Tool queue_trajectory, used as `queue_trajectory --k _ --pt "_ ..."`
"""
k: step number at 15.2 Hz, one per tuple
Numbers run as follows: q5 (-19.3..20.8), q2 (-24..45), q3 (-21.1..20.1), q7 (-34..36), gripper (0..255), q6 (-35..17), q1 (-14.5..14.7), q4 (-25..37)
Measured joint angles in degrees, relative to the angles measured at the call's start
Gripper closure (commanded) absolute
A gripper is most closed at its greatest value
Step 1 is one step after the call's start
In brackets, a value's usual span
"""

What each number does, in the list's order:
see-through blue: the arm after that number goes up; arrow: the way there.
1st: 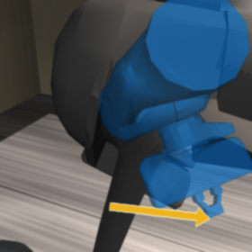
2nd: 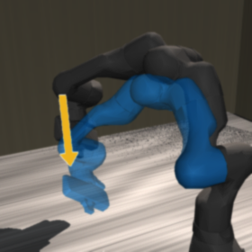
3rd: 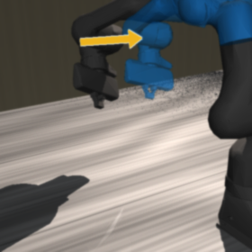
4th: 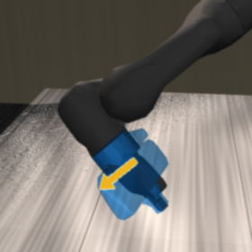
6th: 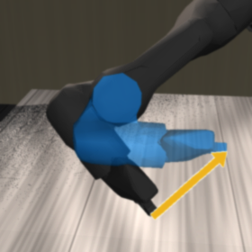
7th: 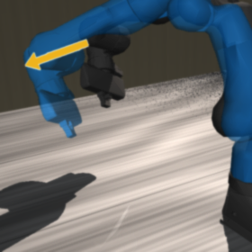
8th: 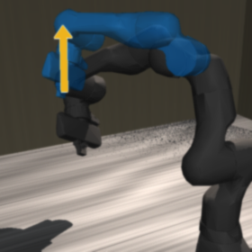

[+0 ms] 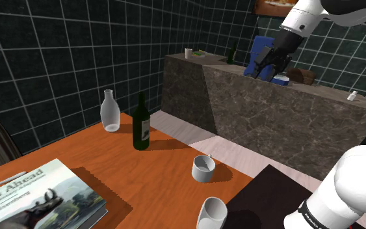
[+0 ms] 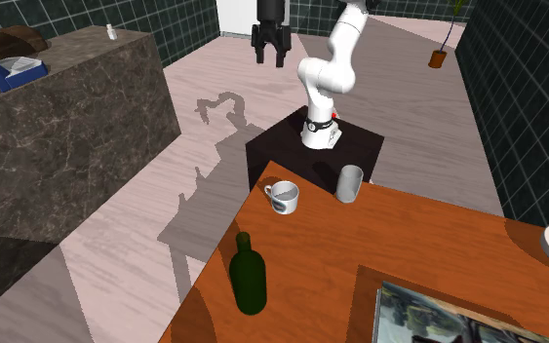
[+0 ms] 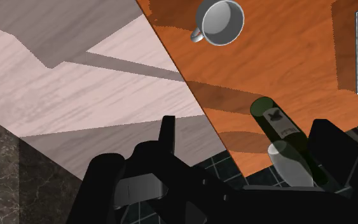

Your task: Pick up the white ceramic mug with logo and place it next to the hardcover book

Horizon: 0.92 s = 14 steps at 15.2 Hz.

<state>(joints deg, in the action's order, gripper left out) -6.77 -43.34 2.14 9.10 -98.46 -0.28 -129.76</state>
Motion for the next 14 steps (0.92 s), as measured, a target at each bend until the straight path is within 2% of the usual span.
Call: queue_trajectory --k 3,14 --pt "-0.1 0.4 -0.8 0.4 0 -1.6 0.2 -1.5" --pt "-0.9 7.5 -9.1 5.9 0 -18.1 2.2 -13.6"
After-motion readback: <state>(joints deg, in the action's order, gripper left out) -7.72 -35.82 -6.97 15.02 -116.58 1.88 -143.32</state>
